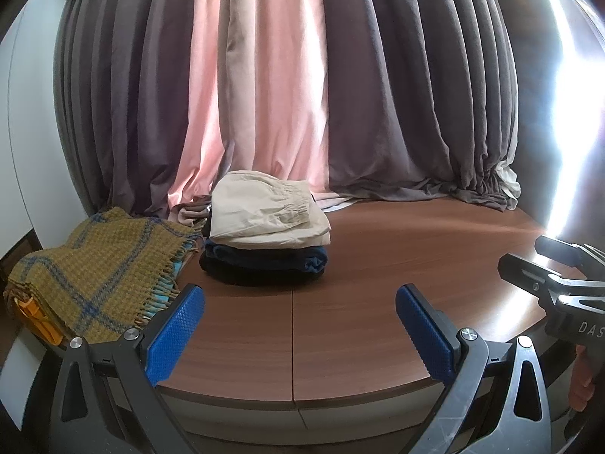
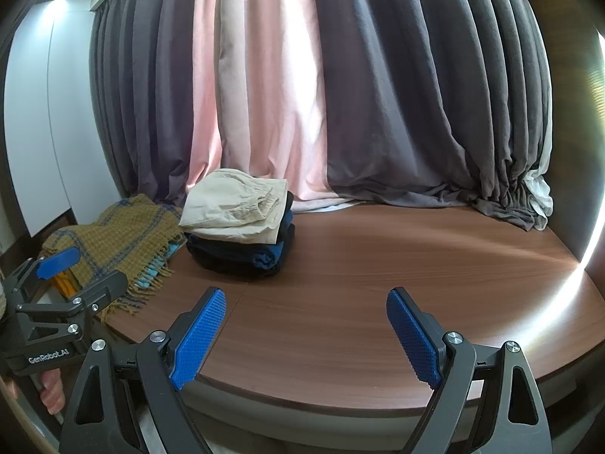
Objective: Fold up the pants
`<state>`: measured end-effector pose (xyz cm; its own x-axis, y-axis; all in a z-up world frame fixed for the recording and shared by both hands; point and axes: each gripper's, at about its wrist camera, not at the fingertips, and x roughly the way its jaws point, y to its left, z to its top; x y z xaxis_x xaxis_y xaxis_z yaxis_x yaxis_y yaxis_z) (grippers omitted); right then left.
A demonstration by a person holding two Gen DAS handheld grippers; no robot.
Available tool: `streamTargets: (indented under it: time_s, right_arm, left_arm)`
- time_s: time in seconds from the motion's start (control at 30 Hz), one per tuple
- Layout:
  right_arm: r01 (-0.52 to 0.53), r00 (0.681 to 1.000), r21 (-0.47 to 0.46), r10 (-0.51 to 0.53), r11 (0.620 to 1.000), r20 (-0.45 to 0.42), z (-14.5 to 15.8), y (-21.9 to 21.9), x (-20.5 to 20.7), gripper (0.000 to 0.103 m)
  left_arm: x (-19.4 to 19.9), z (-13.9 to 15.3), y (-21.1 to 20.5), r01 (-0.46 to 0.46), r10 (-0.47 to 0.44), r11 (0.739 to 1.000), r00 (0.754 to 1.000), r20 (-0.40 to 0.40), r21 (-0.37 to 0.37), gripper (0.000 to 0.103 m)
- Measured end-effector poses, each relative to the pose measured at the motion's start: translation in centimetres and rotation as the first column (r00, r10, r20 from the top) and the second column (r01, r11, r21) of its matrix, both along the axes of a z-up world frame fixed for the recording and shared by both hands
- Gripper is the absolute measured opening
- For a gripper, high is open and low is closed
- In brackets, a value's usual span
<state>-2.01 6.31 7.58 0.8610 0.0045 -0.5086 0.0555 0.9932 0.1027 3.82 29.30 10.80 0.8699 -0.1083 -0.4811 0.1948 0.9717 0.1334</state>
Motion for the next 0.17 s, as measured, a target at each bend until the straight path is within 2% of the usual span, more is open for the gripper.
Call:
streamTargets:
  time_s: [0.17]
  right_arm:
    - [0.003,1.000,0.000,-0.003,1.000,-0.002,0.00,-0.25,0.12,0.088]
  left_arm:
    - [0.10,-0.01,-0.10,0.002,-0.003,1.000,1.000,-0.006,-0.008,0.103]
